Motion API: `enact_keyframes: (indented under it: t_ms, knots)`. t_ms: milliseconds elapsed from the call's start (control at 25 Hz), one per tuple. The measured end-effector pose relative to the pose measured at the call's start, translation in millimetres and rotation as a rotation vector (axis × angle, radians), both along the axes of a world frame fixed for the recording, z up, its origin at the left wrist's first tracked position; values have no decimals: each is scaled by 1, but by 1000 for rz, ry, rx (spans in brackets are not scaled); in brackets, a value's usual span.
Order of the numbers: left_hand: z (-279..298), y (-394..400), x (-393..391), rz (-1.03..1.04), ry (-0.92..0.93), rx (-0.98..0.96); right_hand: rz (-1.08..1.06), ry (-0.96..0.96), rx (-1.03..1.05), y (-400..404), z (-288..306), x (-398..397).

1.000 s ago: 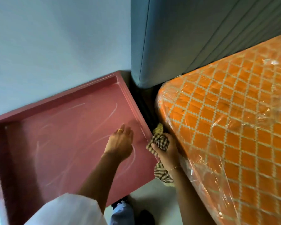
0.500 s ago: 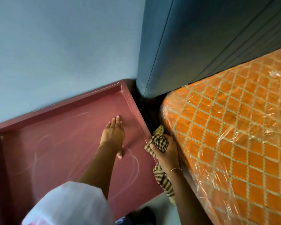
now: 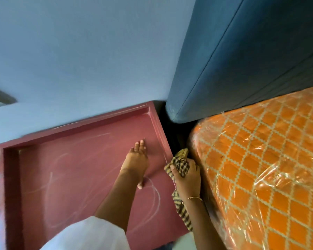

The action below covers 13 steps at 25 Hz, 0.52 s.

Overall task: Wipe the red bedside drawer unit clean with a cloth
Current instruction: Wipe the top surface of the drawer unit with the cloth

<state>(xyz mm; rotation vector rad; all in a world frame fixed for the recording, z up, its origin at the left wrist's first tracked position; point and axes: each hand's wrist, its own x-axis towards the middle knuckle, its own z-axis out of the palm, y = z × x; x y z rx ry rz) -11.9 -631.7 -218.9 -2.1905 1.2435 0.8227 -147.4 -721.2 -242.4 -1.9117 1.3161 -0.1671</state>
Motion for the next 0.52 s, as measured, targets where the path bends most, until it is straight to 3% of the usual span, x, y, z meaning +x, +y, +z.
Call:
enact_keyframes:
  t_ms: [320,520]
  knots:
    - [10,4,5,25,35,-70,119,124,-41,-30,2,97]
    - [17,1,19,59,24,-214,227,120,-359,-3,21,32]
